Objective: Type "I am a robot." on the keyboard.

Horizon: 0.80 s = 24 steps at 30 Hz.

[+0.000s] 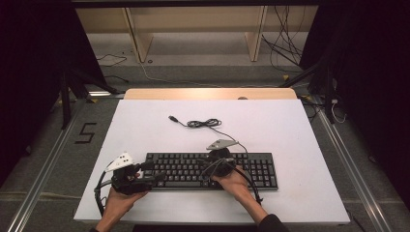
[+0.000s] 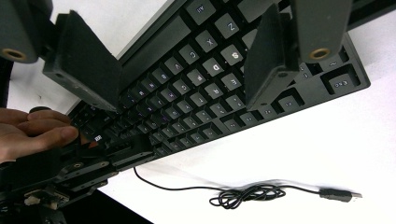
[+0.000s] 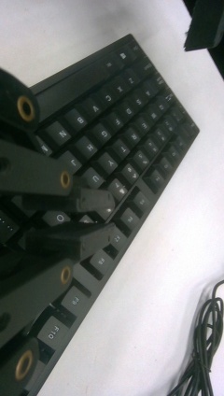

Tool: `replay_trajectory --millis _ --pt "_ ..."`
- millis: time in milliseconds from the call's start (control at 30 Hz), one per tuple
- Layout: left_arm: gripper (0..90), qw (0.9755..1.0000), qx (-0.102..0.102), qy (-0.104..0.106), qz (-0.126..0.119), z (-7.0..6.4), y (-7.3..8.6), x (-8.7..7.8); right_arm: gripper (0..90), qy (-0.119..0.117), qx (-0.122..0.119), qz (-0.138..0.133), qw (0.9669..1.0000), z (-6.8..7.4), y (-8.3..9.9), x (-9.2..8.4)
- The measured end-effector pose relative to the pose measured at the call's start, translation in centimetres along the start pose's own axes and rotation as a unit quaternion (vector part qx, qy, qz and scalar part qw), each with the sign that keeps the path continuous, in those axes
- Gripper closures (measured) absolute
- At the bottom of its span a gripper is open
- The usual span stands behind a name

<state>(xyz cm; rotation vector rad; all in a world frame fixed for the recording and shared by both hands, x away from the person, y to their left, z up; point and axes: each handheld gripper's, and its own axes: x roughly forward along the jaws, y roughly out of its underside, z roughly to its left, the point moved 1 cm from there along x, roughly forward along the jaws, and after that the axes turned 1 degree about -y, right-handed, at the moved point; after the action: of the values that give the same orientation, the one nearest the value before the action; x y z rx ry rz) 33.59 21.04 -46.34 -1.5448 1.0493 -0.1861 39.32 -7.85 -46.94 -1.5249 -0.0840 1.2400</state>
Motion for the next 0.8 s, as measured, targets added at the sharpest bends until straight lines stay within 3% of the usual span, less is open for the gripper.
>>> replay_trajectory --millis 233,800 --pt "27.2 1.0 0.0 0.0 0.0 0.03 0.0 -0.02 90.0 0.006 0.0 0.013 0.9999 -0.23 0.28 0.26" --pt "27.1 1.0 0.001 0.0 -0.001 0.02 -0.02 -0.06 90.0 0.012 -0.001 0.028 0.9995 -0.29 0.64 0.73"
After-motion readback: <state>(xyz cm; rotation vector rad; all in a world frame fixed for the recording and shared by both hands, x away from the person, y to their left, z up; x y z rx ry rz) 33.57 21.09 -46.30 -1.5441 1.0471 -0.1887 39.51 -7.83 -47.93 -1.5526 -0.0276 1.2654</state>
